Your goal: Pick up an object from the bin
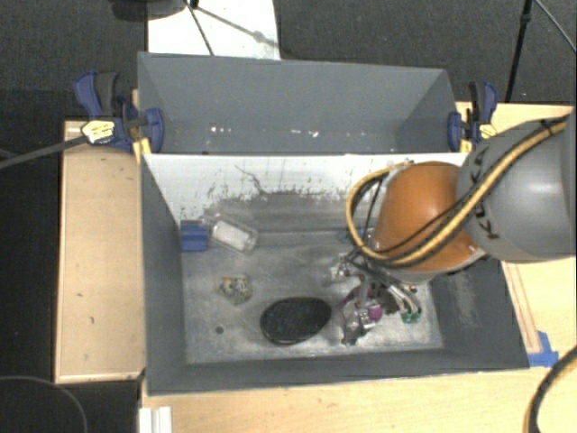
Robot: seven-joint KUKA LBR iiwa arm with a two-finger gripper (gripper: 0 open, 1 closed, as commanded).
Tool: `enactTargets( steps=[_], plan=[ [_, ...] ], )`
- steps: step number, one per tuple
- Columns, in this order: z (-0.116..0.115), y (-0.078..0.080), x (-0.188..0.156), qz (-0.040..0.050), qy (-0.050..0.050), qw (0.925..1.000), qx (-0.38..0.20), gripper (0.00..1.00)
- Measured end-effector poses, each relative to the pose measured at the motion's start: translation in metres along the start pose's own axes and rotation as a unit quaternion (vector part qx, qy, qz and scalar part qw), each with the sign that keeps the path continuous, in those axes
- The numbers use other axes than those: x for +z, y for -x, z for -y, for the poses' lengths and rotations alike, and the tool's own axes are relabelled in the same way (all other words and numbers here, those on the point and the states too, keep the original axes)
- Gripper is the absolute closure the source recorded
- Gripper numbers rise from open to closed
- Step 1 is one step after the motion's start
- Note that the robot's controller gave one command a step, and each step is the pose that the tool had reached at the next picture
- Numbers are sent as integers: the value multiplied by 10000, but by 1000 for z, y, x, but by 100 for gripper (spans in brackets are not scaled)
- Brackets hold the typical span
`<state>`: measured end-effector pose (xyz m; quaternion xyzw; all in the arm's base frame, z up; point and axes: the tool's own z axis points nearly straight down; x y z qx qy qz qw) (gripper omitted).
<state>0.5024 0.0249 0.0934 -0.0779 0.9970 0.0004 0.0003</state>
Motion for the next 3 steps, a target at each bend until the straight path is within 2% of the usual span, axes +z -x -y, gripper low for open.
enactTargets(
  steps=[1, 2, 3],
  plan=[
    [-57, -11, 20, 99, -14, 9964, -843, 0],
    [-57, -12, 20, 89, -6, 9967, -812, 100],
    [-41, -7, -112, 41, -13, 9879, -1552, 100]
  ],
)
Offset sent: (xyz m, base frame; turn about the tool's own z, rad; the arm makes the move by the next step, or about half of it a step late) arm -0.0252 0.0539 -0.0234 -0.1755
